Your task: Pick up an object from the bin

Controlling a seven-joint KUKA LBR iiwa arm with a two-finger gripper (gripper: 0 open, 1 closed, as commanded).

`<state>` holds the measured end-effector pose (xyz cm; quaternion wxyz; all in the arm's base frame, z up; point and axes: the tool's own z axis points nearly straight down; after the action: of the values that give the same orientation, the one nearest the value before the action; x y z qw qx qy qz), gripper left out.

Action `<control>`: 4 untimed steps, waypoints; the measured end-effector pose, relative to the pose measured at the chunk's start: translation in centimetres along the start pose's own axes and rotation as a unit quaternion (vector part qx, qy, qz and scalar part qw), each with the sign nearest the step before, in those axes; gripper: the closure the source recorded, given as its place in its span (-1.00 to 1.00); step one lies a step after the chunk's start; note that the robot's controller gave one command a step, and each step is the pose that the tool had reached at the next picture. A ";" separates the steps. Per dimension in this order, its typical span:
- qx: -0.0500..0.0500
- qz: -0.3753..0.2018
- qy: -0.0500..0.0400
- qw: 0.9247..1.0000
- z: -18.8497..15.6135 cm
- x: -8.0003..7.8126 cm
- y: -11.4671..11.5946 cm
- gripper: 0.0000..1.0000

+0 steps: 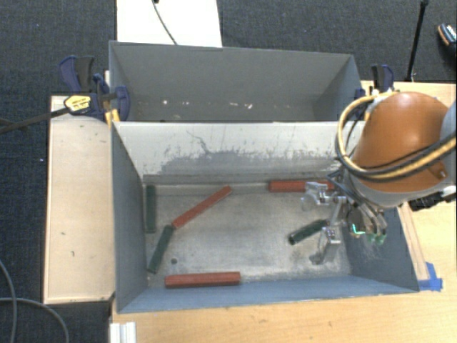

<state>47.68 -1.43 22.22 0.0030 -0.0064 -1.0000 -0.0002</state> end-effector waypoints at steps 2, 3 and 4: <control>0.000 -0.018 -0.003 1.000 15.5 -3.7 -7.6 -1.00; 0.000 -0.019 -0.004 1.000 15.4 -3.8 -7.6 -1.00; 0.000 -0.020 -0.004 1.000 15.4 -3.8 -7.6 -1.00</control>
Offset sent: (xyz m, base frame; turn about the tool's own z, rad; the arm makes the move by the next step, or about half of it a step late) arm 0.0354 -0.0755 -0.1522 -0.0394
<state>51.31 -9.08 6.81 -0.0014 0.0140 -0.9999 0.0002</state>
